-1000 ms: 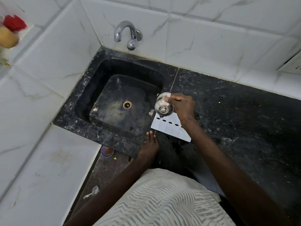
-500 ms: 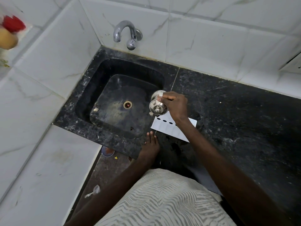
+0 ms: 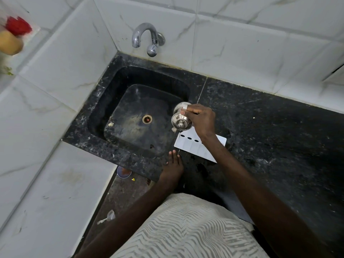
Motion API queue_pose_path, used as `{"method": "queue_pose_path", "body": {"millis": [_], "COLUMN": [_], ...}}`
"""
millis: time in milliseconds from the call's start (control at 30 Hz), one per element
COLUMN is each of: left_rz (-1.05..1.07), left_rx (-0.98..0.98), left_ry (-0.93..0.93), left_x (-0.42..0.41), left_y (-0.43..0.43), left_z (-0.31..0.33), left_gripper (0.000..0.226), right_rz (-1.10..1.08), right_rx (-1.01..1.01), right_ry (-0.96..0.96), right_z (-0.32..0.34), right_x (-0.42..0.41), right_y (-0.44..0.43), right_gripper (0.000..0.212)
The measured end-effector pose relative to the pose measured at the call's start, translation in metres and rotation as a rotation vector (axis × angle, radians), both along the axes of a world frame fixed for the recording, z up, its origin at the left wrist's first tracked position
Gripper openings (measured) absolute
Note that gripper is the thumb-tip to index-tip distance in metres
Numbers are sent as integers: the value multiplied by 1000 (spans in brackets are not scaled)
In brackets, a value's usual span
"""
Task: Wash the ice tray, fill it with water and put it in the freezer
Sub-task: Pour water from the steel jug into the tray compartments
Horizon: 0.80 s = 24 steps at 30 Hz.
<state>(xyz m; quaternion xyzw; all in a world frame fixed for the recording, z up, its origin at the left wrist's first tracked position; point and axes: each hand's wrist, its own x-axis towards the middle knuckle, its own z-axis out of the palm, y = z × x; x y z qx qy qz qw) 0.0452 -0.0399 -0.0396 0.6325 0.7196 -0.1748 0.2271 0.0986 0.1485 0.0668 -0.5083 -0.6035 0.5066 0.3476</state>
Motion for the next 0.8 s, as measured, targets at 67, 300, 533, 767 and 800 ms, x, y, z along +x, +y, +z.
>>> {"method": "queue_pose_path", "body": {"millis": [67,300,533,767,800], "left_rz": [1,-5,-6,-13,-14], "left_rx": [3,8,-11,-17,-16], "left_ry": [1,0,11,10,10], "left_x": [-1,1,2,1,1], "left_y": [0,-1,1,1,1], "left_z": [-1,3,7,9,8], "left_gripper": [59,60,60,60,60], "right_rz": [0,3,-4,-47,-65], "right_rx": [2,10,20,-53,-93], "right_ry": [7,28,41,58,66], "right_z": [1,0,-1,-5,-5], "right_x": [0,1,4,9,11], "right_y": [-1,0,0,5,7], "right_gripper": [23,23,23,23,22]}}
